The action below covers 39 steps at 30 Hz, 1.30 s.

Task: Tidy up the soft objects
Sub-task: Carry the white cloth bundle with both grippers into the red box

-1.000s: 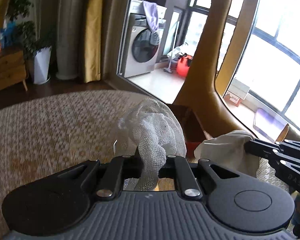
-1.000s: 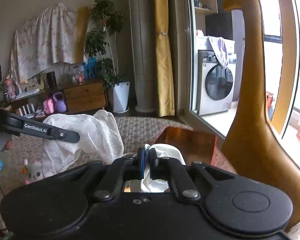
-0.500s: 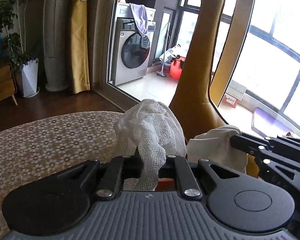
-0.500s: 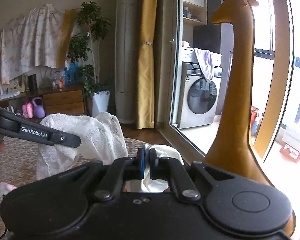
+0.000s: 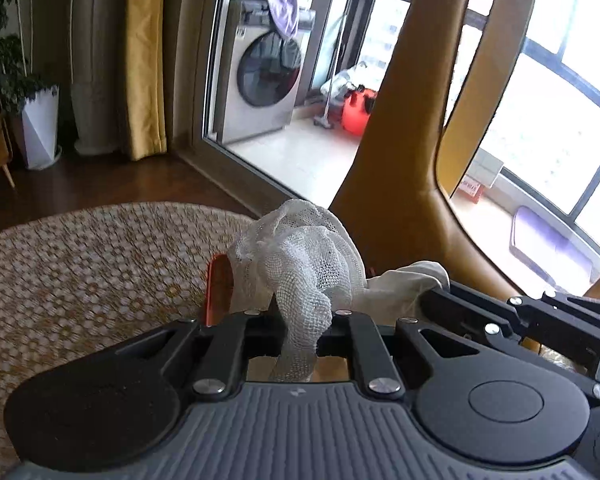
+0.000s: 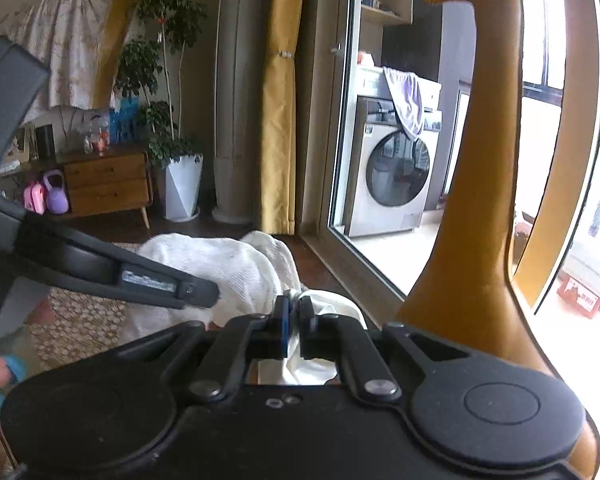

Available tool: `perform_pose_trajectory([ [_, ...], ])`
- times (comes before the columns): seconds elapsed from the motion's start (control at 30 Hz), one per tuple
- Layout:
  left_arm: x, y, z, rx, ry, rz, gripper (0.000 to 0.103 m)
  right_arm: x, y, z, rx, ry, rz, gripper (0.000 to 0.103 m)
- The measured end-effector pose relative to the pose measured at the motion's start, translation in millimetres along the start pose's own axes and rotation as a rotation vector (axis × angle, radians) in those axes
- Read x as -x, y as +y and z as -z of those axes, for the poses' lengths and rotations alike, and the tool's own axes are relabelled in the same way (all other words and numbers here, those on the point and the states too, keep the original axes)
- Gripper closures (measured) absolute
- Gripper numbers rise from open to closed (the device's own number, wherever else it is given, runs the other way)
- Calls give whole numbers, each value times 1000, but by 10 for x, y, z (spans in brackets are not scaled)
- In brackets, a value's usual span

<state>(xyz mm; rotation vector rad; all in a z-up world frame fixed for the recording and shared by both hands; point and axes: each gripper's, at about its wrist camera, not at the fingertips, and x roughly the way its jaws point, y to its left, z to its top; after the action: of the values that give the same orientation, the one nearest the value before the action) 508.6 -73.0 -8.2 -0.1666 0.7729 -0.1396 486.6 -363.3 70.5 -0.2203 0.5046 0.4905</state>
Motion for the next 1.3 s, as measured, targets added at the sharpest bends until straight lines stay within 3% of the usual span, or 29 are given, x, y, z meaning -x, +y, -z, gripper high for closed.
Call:
perform_pose_trajectory([
  [0.43,-805,100,196,-8,130,-32,91,-576,-35,345,-16,128,-59,99],
  [0.8,-1032,90,325,-34,196,-61,87,-700,-22,468,-19,202,-83,98],
  [0.9,-1008,80,331,-36,185,-57,63,-725,-50,484,-29,220,-86,98],
  [0.93,-1002,84,326,-33,180,-50,44,-736,-52,482,-36,225,-90,98],
  [0.97,-983,86,327,-31,171,-45,33,-721,-59,483,-45,225,-96,98],
  [1.3,-603,51,243,-36,100,-62,32,-538,-120,418,-75,200,-99,92],
])
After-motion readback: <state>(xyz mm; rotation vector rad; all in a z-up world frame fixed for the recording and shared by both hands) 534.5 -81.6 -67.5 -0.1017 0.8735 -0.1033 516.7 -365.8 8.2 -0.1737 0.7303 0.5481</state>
